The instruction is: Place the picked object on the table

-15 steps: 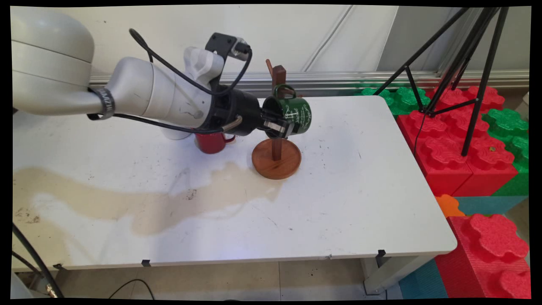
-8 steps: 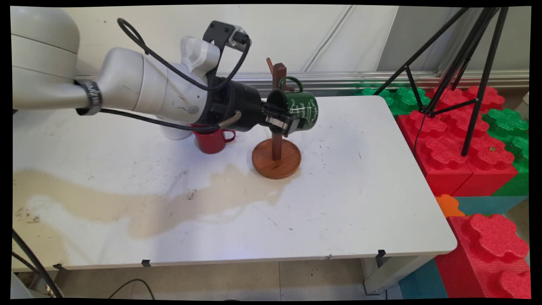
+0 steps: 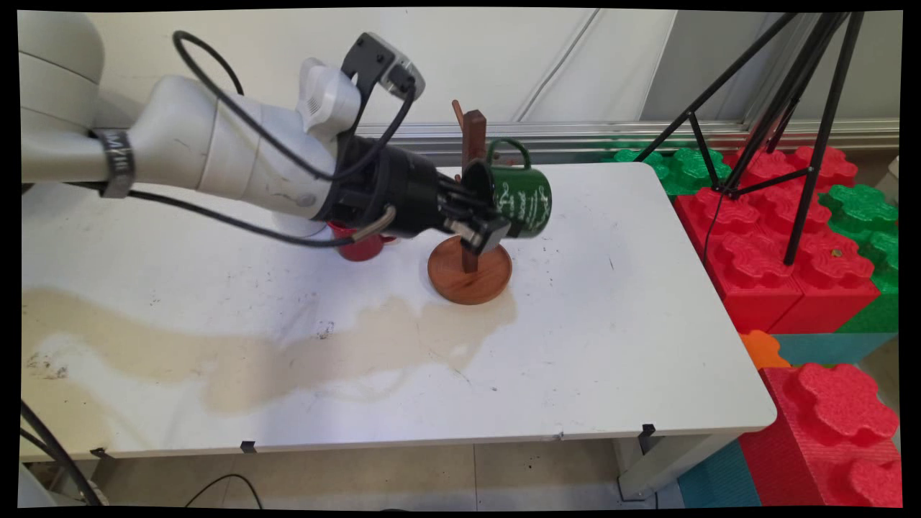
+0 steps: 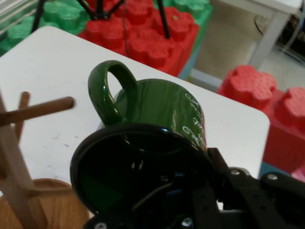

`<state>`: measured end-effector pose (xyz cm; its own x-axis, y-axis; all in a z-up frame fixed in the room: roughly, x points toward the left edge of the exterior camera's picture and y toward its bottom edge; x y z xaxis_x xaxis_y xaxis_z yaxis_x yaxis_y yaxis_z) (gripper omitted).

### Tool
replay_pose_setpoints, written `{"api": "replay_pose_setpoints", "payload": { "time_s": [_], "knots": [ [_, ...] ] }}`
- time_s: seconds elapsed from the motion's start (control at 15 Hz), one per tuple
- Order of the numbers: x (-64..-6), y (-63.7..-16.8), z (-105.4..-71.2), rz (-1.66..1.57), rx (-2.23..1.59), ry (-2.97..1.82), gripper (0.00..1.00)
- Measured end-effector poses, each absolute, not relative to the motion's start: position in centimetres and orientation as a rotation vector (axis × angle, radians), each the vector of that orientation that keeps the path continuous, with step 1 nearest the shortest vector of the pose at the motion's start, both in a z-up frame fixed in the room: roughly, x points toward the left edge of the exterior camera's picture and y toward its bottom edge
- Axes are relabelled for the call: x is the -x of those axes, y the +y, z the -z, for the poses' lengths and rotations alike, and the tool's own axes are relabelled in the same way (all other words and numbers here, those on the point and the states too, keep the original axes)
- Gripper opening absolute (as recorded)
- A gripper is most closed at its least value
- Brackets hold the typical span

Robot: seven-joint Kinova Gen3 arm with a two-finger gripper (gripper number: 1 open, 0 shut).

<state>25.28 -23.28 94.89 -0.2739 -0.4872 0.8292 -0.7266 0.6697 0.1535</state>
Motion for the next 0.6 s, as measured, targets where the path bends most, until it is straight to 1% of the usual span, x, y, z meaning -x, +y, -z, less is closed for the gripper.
{"api": "replay_pose_setpoints", "payload": {
  "time_s": [0.33, 0.6],
  "knots": [
    [-26.3, -22.0, -95.3, -0.328, -0.834, -2.044, 0.0],
    [-27.3, -20.8, -96.4, -0.335, -0.727, -2.122, 0.0]
  ]
}}
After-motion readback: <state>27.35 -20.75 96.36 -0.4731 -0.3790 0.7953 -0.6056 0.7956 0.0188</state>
